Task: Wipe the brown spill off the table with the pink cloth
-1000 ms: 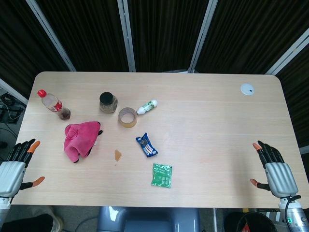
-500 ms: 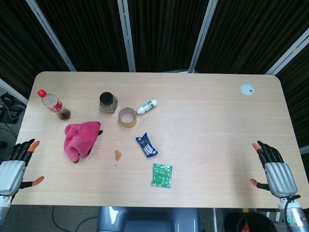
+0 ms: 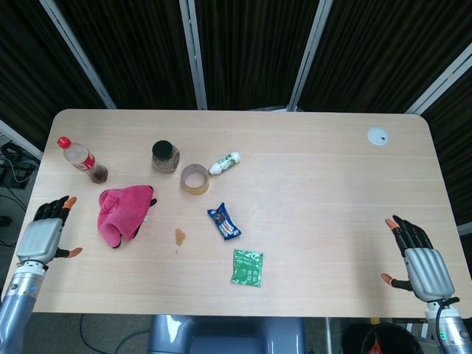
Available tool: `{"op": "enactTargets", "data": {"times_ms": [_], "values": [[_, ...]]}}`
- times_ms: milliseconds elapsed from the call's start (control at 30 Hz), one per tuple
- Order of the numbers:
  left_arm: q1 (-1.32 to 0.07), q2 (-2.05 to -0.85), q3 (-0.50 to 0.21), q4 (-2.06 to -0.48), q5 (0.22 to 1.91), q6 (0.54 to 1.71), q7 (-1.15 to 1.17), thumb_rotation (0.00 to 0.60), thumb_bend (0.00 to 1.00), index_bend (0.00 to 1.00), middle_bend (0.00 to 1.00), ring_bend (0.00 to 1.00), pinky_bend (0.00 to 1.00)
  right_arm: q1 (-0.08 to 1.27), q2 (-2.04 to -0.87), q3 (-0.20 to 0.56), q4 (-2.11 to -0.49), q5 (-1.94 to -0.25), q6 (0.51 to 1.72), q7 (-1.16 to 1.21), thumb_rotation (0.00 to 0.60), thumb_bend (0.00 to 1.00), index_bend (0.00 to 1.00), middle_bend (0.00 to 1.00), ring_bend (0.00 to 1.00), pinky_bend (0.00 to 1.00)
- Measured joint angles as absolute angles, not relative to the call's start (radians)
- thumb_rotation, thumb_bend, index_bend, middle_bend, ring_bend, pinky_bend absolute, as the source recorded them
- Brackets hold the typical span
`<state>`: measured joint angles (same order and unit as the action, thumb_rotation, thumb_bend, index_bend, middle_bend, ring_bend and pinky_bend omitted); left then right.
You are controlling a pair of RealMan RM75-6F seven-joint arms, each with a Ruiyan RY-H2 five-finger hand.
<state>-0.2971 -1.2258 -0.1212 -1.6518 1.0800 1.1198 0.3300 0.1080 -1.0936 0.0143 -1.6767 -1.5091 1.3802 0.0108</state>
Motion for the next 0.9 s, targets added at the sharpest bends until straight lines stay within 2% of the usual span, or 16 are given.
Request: {"op": "enactTargets", "data": {"times_ms": [500,900], "values": [[-0.486,-1.399,-0.190,-1.462,0.830,1.000,0.515,0.600,0.00,0.07,0.00,0.00,0.00,0.123,-1.098,0.020,-1.673,-1.484,1.344,0.033,0.600,0.00,0.04,0.00,0.00,0.08],[-0.604,-1.510,-0.208,-1.309,0.623,0.918,0.611,0.600,0.03,0.14,0.00,0.00,0.05,0.131,-1.098,0.025,-1.672,-1.469,1.329,0.050,0.600,0.00,0.04,0.00,0.00,0.08]]}}
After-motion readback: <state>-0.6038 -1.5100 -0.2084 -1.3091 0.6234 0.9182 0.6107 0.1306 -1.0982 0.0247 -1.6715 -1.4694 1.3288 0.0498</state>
